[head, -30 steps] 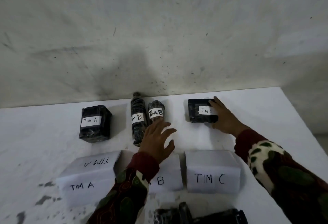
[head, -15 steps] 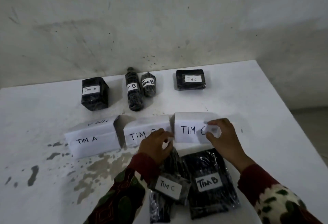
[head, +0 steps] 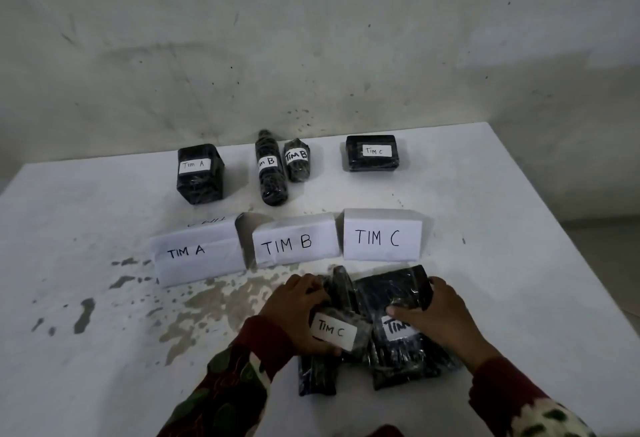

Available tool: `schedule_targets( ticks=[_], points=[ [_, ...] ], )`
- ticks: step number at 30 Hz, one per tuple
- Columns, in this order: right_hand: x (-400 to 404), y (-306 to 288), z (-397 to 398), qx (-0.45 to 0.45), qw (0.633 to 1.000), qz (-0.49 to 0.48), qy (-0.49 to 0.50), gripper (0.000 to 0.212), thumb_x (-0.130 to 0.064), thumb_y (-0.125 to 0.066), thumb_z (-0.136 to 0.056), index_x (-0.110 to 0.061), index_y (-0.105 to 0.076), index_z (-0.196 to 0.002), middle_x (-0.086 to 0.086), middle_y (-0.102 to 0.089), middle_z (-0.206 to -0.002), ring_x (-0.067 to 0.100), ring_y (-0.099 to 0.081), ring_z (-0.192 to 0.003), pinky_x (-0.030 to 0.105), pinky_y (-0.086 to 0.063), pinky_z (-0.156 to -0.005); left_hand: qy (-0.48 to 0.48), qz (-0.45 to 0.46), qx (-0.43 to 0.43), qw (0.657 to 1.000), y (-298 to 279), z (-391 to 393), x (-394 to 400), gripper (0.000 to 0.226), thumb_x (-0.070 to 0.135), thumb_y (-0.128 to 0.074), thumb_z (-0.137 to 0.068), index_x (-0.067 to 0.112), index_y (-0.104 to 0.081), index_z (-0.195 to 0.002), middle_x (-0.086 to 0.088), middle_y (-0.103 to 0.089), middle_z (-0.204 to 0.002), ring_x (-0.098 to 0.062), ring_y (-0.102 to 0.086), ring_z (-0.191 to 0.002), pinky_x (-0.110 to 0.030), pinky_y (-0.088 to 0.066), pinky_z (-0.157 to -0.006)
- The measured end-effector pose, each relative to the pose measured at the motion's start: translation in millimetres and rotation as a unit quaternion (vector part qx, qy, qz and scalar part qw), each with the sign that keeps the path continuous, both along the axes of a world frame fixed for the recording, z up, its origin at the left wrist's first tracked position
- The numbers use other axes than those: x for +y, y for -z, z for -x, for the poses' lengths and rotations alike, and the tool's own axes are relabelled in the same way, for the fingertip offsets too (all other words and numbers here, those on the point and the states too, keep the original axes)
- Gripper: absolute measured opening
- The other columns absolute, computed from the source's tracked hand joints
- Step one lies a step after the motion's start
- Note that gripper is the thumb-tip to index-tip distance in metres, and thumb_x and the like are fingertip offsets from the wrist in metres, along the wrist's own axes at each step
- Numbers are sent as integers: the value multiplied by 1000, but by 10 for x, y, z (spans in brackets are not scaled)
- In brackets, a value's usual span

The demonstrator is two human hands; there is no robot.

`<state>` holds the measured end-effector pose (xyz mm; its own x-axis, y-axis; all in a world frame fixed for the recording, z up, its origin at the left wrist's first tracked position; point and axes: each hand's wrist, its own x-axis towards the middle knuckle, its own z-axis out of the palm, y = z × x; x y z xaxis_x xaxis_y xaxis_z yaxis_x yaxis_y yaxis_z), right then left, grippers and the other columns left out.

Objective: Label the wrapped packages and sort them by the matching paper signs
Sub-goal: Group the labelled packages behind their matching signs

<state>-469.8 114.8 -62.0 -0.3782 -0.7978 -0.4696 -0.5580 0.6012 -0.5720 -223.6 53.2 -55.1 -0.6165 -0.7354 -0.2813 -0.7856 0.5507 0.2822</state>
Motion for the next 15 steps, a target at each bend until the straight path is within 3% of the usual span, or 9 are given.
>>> schedule_targets(
  ticks=[4, 7, 11, 15],
  points=[
    [-19, -35, 3, -45, 999, 2, 14, 74, -46, -88, -48, -7, -58, -103, 8, -66, -99, 18, -63, -85, 30, -53, -76, -22, -30, -8, 999, 2, 5, 32, 79, 65, -71, -58, 21, -48, -120, 1, -38, -131, -18, -34, -118, -28, -31, -97],
    [-13, -64, 12, -76, 997, 17, 18, 67, -39, -89, -49, -9, -57, -100, 6, -67, -92, 15, -64, -79, 28, -52, -69, -38, -74, -5, 997, -17, -14, 32, 73, 53, -72, -66, 19, -48, -126, -2, -45, -132, -18, -39, -119, -26, -33, -94],
    [7, -103, 24, -89, 995, 39, 5, 62, -43, -85, -55, -16, -52, -100, 3, -68, -91, 17, -65, -81, 33, -53, -75, -92, -166, 44, 981, -68, -80, 9, 65, 39, -71, -76, 20, -48, -132, -4, -50, -134, -18, -46, -123, -22, -34, -98],
    [-4, -164, 40, -88, 995, 49, -15, 48, -46, -79, -64, -23, -51, -95, -4, -66, -89, 13, -63, -80, 31, -50, -74, -144, -180, 77, 970, -118, -124, -1, 49, 25, -70, -78, 17, -56, -125, -7, -56, -128, -20, -53, -116, -16, -37, -89]
  ],
)
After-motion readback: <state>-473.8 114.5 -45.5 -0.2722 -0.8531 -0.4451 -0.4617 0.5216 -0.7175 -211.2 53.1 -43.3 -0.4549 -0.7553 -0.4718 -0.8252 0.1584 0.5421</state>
